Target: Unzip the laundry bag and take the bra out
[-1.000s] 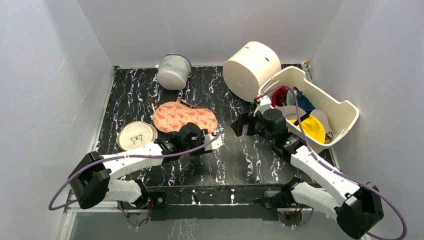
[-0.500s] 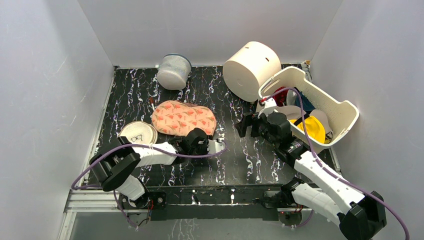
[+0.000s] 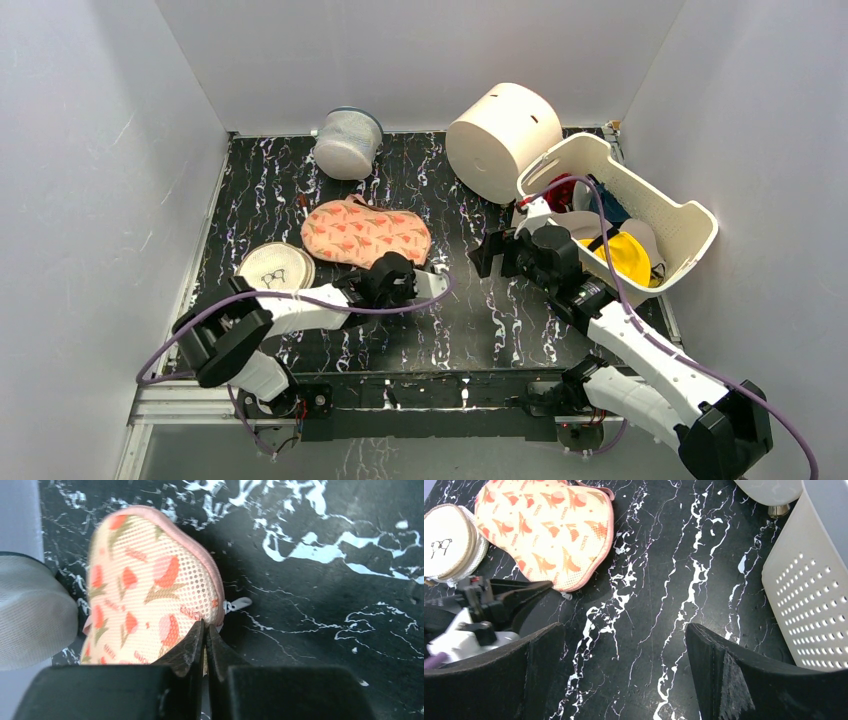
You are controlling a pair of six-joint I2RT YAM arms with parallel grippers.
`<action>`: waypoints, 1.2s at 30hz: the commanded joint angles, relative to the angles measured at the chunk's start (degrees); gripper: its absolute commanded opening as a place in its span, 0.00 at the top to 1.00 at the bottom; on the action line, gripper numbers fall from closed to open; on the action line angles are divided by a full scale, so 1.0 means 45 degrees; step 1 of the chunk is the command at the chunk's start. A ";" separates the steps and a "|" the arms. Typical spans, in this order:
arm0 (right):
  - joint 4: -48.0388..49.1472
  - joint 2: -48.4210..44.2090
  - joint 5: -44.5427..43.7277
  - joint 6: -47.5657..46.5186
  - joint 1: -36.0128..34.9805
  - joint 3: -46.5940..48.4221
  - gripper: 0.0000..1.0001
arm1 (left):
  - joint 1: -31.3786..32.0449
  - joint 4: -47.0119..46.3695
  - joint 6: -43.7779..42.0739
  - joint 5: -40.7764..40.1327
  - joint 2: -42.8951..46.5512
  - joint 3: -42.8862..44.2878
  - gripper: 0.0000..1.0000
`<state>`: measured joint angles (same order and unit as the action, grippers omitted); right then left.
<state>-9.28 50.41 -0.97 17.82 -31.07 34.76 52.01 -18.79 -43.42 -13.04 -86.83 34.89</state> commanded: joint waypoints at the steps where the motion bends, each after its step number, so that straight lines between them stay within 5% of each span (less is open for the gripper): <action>1: 0.0436 -0.0105 0.0147 0.0213 -0.0010 -0.0112 0.09 | 0.0010 0.0056 0.0745 0.0239 0.1276 0.0407 1.00; 10: 0.0961 0.0445 0.0905 0.0210 -0.0009 -0.0056 0.09 | 0.0022 0.0377 0.1925 0.0550 0.2642 0.0409 1.00; 15: 0.2779 0.1463 0.4004 0.0307 0.0000 -0.0564 0.14 | 0.0008 0.0704 0.2846 0.0429 0.2725 0.0964 1.00; 20: 0.5160 0.2960 0.5278 0.1287 -0.0170 -0.0994 0.26 | 0.0011 0.1119 0.3648 0.0212 0.2560 0.1582 1.00; 36: 0.8232 0.6530 0.4421 0.1847 -0.1324 0.0080 0.57 | 0.0008 0.1645 0.4363 0.0562 0.2749 0.2128 1.00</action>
<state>18.72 78.48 19.99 24.84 -36.25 32.10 51.99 -11.51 -25.19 -11.73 -76.29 41.71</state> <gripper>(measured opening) 0.455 0.010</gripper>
